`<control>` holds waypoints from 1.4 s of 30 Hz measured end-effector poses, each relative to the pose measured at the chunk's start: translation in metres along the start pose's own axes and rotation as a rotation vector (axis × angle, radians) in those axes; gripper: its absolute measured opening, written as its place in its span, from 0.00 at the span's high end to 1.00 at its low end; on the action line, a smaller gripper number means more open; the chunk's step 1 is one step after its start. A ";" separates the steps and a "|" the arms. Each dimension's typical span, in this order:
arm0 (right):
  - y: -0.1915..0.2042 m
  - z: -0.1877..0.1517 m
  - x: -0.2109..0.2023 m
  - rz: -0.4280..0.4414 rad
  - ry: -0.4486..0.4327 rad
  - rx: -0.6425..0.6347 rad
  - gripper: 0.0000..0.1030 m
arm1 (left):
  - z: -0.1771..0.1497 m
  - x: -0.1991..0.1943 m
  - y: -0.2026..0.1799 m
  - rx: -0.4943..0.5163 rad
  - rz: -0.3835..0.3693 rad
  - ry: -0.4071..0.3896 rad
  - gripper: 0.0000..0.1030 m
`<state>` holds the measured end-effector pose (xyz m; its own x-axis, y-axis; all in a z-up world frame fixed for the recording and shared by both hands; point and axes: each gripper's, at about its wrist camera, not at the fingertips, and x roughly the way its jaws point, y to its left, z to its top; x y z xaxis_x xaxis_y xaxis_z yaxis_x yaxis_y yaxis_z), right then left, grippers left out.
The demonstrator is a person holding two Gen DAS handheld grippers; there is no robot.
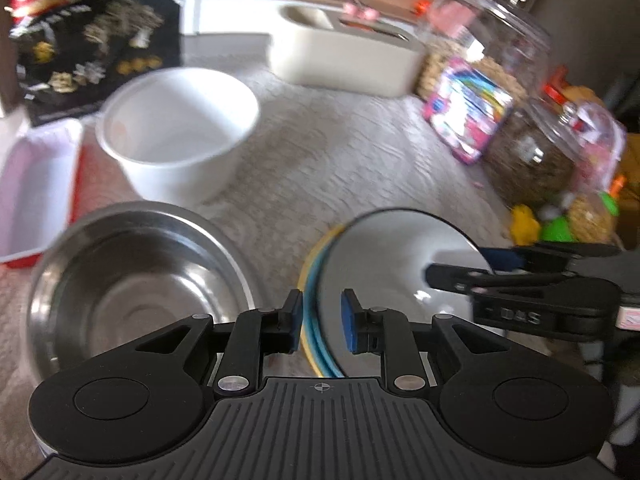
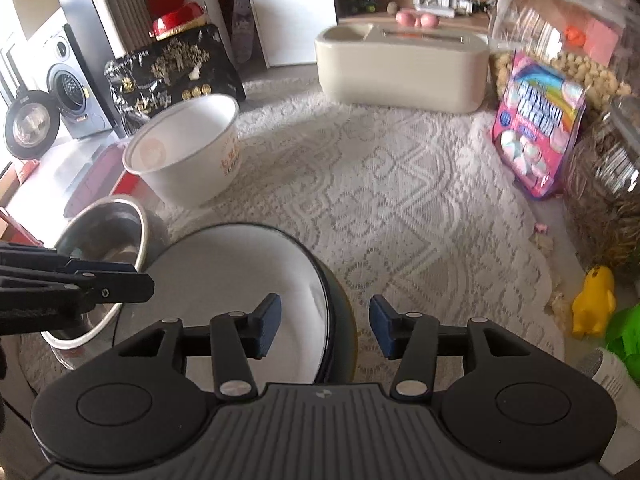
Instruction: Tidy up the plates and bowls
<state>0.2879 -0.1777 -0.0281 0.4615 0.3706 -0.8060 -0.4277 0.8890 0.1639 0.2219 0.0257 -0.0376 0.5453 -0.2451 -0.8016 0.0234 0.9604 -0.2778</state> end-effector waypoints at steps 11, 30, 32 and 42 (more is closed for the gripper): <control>-0.016 -0.010 0.027 0.103 0.156 0.139 0.52 | 0.009 0.026 -0.003 0.071 0.071 0.079 0.72; -0.011 -0.015 0.033 0.166 0.199 0.155 0.53 | 0.004 0.055 -0.026 0.159 0.134 0.132 0.66; -0.011 -0.014 0.033 0.162 0.191 0.148 0.53 | 0.005 0.056 -0.026 0.138 0.142 0.137 0.66; -0.021 0.005 0.036 0.134 0.108 0.184 0.53 | 0.012 0.064 -0.025 0.058 0.119 0.149 0.64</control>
<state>0.3182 -0.1818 -0.0579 0.3205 0.4667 -0.8243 -0.3264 0.8713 0.3664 0.2664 -0.0121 -0.0761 0.4170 -0.1420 -0.8978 0.0163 0.9887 -0.1488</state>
